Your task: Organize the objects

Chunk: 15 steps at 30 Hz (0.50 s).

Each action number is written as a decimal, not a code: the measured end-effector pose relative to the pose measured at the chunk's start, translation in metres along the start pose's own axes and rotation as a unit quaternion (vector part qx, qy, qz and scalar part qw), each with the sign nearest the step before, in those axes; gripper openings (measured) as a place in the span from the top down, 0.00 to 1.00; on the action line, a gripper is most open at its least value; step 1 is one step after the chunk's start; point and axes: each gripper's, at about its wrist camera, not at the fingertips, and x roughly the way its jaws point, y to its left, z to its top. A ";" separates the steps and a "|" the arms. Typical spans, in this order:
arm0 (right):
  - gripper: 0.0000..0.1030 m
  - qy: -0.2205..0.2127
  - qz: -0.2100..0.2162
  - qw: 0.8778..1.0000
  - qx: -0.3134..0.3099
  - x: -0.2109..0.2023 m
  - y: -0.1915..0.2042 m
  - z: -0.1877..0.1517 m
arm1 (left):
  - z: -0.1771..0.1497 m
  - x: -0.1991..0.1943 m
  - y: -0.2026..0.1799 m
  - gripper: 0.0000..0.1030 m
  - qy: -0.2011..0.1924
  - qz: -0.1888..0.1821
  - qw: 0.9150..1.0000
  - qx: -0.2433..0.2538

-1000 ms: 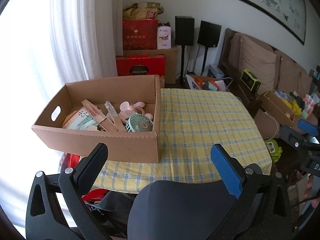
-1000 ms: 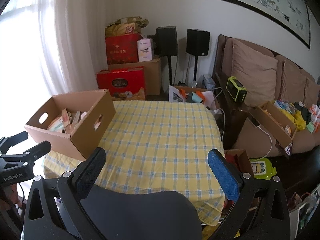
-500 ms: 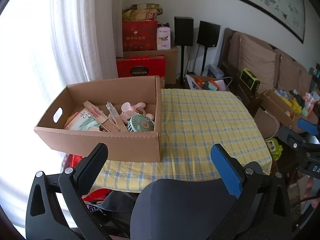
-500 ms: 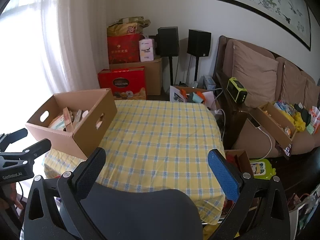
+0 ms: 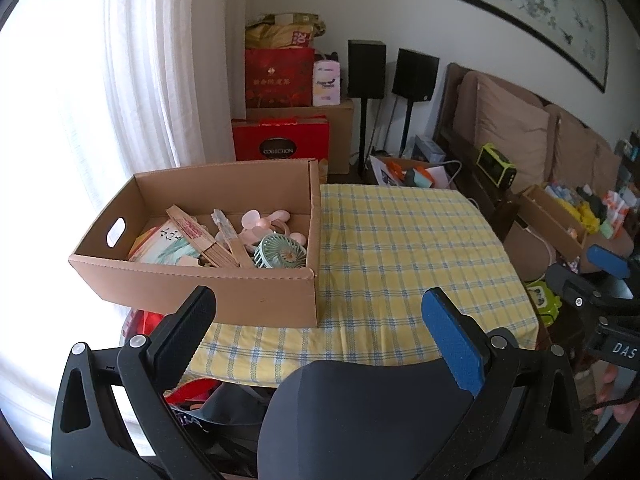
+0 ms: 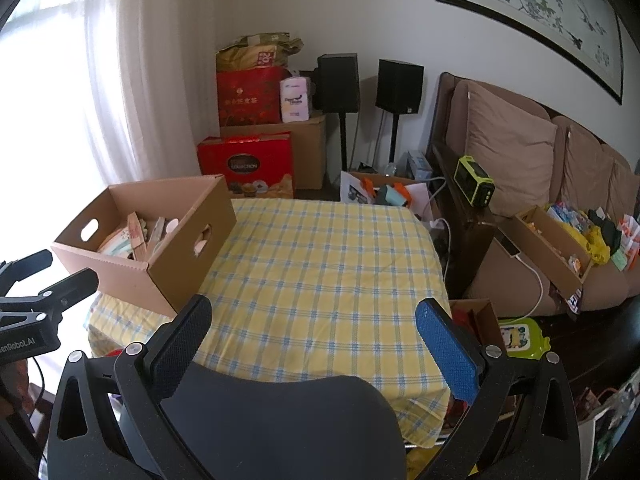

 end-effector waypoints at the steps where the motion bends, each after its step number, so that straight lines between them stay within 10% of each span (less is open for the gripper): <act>1: 0.00 0.000 0.000 1.000 0.000 0.000 0.000 0.000 | -0.001 0.000 0.000 0.00 0.000 0.000 1.000 -0.001; 15: 0.00 0.001 0.001 1.000 -0.003 -0.003 0.000 -0.002 | -0.001 0.001 -0.001 0.00 0.003 0.004 1.000 0.001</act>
